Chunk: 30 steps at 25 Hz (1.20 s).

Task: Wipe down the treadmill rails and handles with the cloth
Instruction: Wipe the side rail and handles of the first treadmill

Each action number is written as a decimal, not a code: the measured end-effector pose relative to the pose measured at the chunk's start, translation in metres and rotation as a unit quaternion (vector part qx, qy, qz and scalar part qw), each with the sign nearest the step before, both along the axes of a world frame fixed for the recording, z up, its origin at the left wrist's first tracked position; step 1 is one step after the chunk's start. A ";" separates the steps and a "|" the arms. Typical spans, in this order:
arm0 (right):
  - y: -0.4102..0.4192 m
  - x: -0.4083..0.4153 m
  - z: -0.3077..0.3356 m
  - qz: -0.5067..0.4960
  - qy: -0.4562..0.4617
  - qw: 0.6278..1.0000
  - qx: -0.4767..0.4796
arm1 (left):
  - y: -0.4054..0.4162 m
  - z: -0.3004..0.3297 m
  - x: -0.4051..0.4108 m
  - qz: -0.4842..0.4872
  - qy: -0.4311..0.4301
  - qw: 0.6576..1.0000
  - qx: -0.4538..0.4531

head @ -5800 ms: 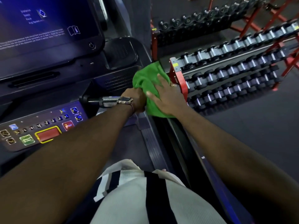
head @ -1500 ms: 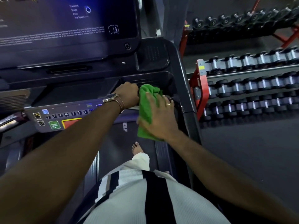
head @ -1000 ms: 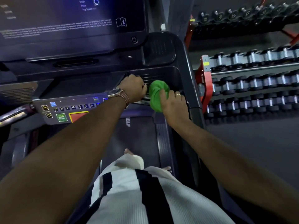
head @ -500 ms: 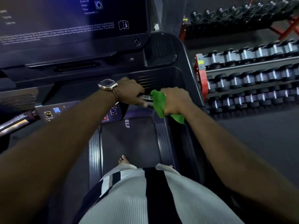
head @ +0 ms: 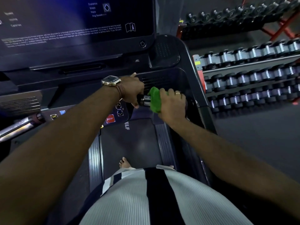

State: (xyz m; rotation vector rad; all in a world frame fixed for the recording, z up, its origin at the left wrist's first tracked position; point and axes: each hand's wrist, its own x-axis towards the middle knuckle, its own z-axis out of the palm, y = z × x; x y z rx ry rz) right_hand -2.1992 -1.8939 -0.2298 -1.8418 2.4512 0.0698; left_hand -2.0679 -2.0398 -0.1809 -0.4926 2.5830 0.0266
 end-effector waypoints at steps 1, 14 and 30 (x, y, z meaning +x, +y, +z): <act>-0.007 0.004 0.005 0.006 -0.014 0.999 0.043 | 0.001 0.001 0.000 0.000 0.003 1.000 -0.003; -0.079 0.031 0.048 -0.007 -0.119 0.965 0.233 | -0.021 0.014 0.043 0.118 0.203 0.963 0.136; -0.050 0.058 0.020 -0.015 -0.117 0.993 -0.029 | 0.001 0.020 0.035 0.096 0.164 0.982 0.012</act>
